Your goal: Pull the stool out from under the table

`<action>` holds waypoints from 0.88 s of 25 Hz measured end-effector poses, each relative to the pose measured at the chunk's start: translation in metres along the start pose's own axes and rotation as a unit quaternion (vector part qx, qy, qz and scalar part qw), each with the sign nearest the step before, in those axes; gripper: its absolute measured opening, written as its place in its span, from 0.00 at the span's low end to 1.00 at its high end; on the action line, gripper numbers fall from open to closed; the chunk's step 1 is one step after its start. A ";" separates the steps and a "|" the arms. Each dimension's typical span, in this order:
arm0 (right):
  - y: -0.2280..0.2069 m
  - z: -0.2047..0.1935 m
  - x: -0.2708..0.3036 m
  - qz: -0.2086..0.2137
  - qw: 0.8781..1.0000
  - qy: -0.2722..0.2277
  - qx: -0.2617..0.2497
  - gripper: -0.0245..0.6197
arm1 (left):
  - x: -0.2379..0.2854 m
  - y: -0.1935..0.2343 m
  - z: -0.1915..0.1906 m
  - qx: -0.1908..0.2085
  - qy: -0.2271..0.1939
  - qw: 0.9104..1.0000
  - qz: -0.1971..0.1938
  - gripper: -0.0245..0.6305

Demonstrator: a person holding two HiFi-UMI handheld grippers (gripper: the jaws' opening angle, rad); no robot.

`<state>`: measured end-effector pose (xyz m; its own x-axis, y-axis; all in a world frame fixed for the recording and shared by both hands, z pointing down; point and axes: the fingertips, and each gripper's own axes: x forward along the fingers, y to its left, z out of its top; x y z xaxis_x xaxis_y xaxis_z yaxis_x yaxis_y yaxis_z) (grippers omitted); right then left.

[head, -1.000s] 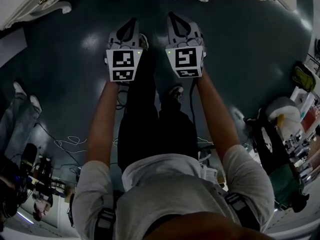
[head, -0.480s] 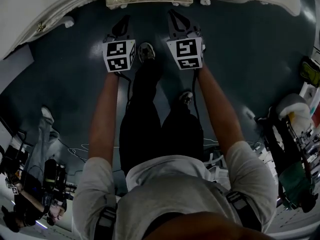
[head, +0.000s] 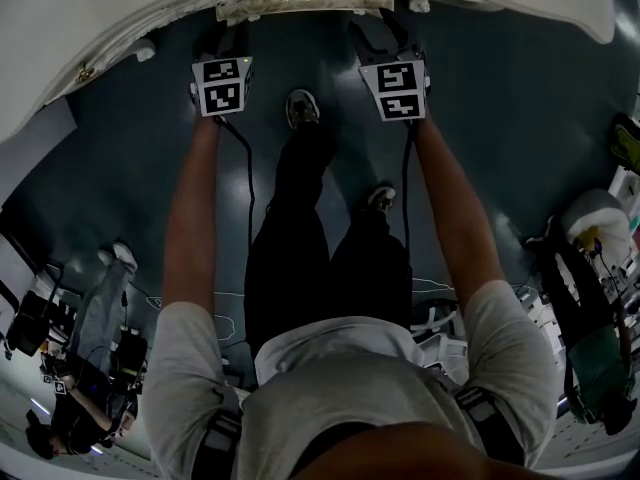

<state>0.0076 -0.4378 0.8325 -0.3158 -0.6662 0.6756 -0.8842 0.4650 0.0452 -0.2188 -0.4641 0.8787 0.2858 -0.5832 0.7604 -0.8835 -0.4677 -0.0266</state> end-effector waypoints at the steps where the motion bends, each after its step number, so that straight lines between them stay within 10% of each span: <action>1: -0.004 -0.005 0.003 -0.001 1.000 0.006 0.004 0.43 | 0.005 0.004 -0.004 -0.001 0.010 1.000 -0.003 0.31; 22: -0.043 -0.067 0.073 0.013 0.985 0.116 0.128 0.59 | 0.069 0.018 -0.049 -0.037 0.111 0.990 -0.082 0.47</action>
<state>0.0453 -0.4677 0.9290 -0.2783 -0.4917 0.8251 -0.9441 0.2979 -0.1409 -0.2338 -0.4800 0.9623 0.3465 -0.3400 0.8743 -0.8589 -0.4897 0.1499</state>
